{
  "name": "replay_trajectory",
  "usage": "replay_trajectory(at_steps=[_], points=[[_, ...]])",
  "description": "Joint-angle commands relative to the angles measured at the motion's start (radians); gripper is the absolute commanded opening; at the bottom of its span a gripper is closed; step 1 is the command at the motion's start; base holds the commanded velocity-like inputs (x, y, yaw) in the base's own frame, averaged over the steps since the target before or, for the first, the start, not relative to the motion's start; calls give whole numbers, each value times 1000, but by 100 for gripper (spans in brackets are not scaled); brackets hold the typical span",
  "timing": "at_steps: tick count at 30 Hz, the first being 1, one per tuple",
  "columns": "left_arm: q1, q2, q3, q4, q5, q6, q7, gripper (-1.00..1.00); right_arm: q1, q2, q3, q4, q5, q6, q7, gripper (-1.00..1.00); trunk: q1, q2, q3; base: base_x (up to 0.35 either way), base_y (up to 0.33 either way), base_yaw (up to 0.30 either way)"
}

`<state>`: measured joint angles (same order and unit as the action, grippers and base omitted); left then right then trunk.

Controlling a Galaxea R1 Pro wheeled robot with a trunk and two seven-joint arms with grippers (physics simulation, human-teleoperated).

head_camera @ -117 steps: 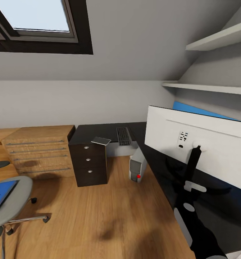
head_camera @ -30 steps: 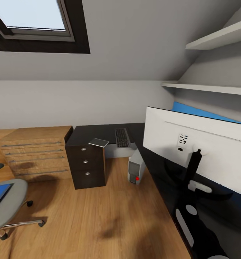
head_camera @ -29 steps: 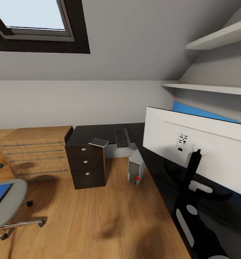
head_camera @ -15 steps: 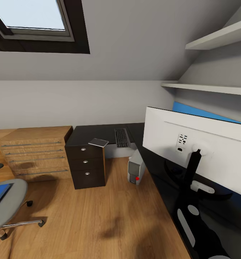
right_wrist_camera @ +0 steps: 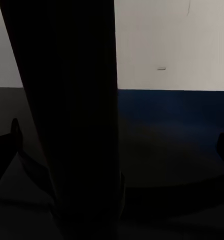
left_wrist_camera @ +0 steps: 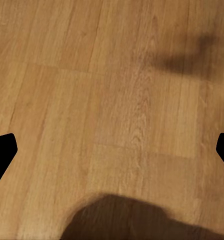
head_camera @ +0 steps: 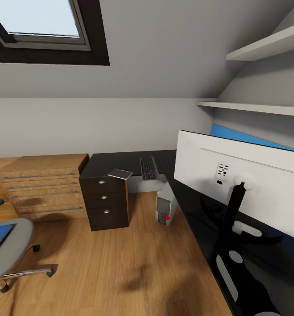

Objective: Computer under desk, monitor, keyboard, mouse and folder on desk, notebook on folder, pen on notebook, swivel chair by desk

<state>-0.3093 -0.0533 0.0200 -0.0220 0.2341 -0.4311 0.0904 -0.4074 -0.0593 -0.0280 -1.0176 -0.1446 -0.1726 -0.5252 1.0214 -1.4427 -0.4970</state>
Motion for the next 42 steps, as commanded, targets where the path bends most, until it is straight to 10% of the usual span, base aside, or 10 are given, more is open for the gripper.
replay_trajectory(at_steps=[1,42], points=[[-1,0,1,1,-1,-3,3,100,-1,-1,2,0,-10,-7,-1,100,0,-1,-1,0,0,0],[-1,6,1,1,1,-3,5,100,-1,-24,-5,4,-12,-8,-1,100,0,-1,-1,37,19,0]])
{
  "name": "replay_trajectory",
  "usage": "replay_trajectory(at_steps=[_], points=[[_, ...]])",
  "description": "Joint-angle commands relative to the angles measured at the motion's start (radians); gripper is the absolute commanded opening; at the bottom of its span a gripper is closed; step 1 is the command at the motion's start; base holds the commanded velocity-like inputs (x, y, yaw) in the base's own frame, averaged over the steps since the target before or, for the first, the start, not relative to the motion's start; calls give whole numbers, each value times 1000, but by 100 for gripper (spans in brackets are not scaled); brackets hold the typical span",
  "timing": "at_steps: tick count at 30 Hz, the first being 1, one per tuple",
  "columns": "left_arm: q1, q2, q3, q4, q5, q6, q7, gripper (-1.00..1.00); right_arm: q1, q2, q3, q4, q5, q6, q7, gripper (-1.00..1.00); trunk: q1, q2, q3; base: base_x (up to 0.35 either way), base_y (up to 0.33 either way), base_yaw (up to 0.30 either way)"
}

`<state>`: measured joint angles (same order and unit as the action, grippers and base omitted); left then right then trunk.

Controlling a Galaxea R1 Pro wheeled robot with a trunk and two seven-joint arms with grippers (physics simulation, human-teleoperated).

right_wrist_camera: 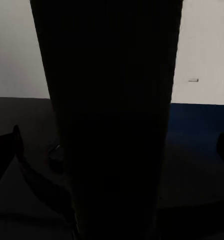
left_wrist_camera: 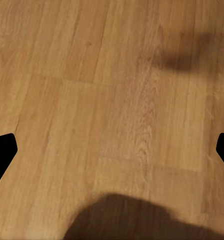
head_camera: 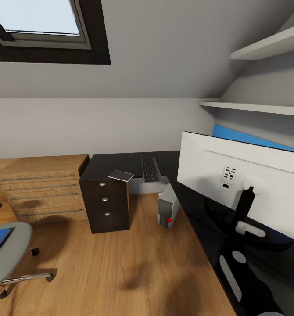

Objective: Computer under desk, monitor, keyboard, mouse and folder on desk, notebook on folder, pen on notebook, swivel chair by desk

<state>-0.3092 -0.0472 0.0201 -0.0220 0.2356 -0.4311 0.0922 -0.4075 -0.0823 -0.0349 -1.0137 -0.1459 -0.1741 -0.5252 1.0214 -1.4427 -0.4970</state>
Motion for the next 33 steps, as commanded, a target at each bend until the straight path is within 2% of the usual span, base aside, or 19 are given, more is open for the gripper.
replay_trajectory(at_steps=[1,5,14,15,33], points=[[-1,0,1,1,-1,-3,3,100,-1,-3,2,0,-11,-7,-1,100,0,-1,-1,1,0,0],[-1,0,1,1,-1,-3,3,100,-1,-14,1,1,-11,-7,0,100,0,-1,-1,0,0,0],[-1,0,1,1,-1,-3,3,100,-1,-20,1,1,-11,-6,-1,100,0,-1,-1,0,0,0],[-1,0,1,1,-1,-3,3,100,-1,-20,1,1,-11,-6,-1,-100,0,-1,-1,0,0,0],[-1,0,1,1,-1,-3,3,100,-1,-21,3,1,-11,-6,-1,-100,0,-1,-1,0,0,0]])
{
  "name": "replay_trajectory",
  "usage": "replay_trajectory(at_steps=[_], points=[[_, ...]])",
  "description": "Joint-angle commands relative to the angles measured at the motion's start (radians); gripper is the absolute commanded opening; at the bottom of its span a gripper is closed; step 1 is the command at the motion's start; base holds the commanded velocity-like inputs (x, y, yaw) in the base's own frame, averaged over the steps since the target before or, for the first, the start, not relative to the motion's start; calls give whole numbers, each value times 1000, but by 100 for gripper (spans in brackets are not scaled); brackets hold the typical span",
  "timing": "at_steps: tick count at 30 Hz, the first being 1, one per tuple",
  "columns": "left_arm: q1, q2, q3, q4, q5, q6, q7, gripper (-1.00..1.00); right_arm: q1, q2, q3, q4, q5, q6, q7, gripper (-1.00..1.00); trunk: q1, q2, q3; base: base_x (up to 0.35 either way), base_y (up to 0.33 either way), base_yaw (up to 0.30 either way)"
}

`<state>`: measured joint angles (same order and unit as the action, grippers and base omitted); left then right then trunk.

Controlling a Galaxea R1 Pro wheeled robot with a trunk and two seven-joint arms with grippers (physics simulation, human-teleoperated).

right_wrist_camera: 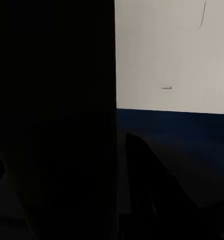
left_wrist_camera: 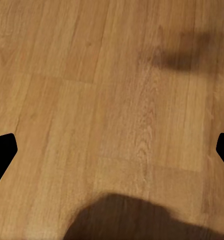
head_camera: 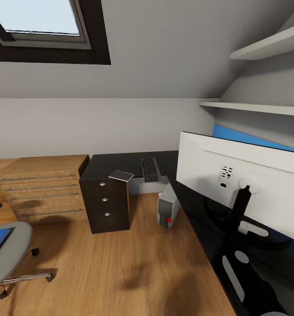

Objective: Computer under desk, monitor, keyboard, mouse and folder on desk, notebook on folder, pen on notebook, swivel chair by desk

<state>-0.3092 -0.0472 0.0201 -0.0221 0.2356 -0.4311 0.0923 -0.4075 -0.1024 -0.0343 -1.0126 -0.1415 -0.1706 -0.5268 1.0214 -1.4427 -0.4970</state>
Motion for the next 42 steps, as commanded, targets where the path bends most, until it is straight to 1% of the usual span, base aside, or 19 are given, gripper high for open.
replay_trajectory(at_steps=[1,11,15,42], points=[[-1,-1,1,1,-1,-3,3,100,-1,0,2,0,-15,-9,1,-100,0,-1,-1,0,0,0],[-1,0,1,1,-1,-3,3,100,-1,0,2,-1,-15,-9,2,-100,0,-1,-1,-2,0,0],[-1,0,1,1,-1,-3,3,100,-1,0,3,0,-15,-9,2,-100,0,-1,-1,-114,0,0],[-1,0,1,1,-1,-3,3,100,-1,0,5,-1,-15,-8,3,-100,0,-1,-1,-224,-14,0]])
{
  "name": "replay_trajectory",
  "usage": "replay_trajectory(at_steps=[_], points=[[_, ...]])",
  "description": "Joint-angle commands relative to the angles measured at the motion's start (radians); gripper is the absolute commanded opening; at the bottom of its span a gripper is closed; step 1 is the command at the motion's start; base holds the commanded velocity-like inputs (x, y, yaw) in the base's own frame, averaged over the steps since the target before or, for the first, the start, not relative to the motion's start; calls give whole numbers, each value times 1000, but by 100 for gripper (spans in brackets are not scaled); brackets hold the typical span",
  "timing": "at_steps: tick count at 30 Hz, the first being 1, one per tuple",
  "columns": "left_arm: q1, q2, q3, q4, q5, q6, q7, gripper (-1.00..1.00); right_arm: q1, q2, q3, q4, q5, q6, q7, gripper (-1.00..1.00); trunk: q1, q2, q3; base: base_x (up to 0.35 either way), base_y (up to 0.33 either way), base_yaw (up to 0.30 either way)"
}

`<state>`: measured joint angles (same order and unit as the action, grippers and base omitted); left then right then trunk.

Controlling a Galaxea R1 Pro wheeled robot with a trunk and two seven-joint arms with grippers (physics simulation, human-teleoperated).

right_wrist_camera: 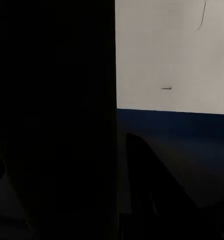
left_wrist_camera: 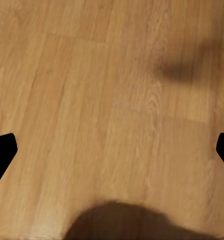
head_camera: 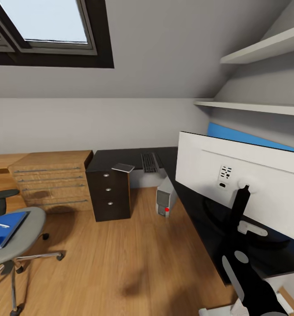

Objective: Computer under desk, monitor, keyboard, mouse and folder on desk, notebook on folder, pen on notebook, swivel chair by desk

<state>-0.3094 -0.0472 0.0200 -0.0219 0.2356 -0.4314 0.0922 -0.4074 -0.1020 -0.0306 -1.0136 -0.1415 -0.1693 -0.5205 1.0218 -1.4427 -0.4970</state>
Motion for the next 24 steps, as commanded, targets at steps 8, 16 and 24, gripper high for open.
replay_trajectory(at_steps=[8,16,24], points=[[0,0,1,0,-1,-3,3,100,-1,-1,2,1,-15,-9,3,-100,-1,-1,-1,-222,-33,0],[-1,-1,1,0,-1,-4,3,100,-1,-4,3,1,-14,-9,33,-100,-1,-1,-1,-49,-14,0],[-1,-2,1,0,-1,-4,2,100,-1,-13,2,1,-16,-6,78,-100,-1,-1,-1,-3,-1,0]])
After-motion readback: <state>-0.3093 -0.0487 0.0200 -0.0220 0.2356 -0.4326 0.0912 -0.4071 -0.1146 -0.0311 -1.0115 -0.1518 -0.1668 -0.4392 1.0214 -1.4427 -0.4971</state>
